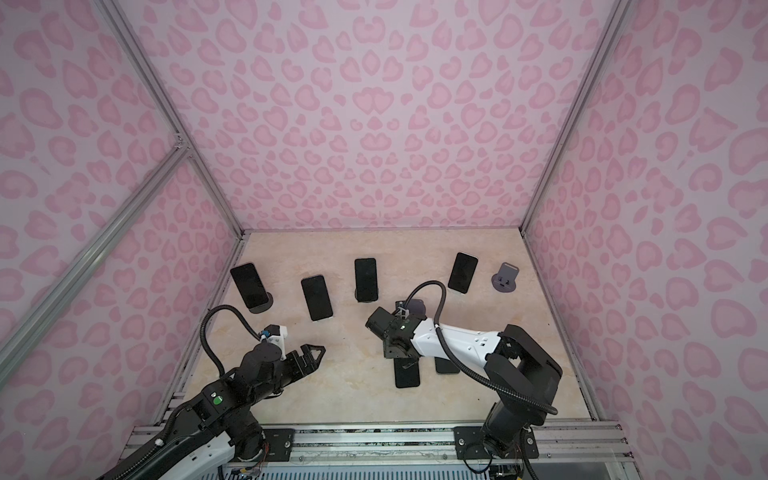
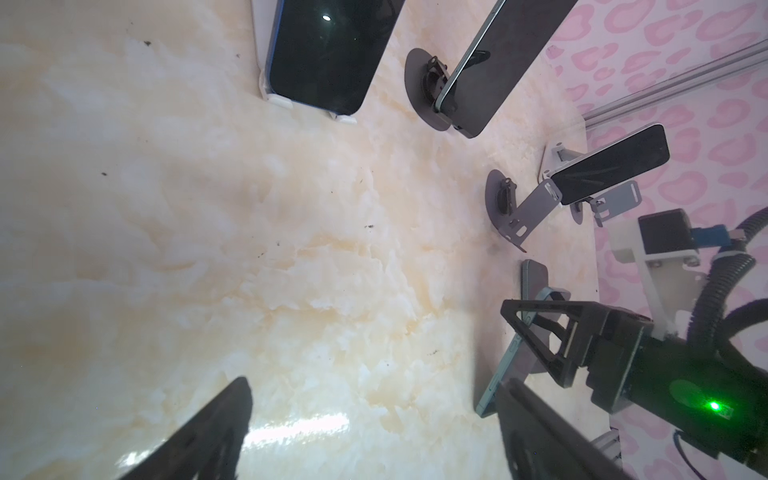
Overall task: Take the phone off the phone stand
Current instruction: 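Carry the dark phone toward the flat phone nearer the robot with the right gripper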
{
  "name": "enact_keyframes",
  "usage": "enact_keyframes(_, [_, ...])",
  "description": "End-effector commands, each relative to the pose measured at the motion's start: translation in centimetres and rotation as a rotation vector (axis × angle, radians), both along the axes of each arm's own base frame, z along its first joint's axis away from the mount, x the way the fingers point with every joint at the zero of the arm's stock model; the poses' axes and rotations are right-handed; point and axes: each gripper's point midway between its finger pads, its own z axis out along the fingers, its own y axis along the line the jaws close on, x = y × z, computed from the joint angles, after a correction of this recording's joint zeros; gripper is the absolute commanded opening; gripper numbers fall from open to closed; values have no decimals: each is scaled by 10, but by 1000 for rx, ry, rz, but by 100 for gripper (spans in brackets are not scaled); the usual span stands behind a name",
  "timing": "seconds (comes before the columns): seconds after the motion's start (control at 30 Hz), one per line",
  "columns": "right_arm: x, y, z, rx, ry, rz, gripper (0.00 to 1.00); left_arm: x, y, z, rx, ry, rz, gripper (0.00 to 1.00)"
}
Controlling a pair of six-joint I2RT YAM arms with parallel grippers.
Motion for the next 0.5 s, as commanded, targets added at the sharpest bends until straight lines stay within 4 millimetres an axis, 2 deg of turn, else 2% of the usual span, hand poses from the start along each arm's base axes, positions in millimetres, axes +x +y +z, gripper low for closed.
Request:
enact_keyframes(0.0, [1,-11,-7,15,8,-16,61,4,4,2,10,-9,26,95])
enact_keyframes(0.2, [5,-26,-21,24,13,-34,61,8,-4,1,7,17,20,95])
enact_keyframes(0.47, [11,-24,-35,19,10,-17,64,15,-18,5,51,60,-33,95])
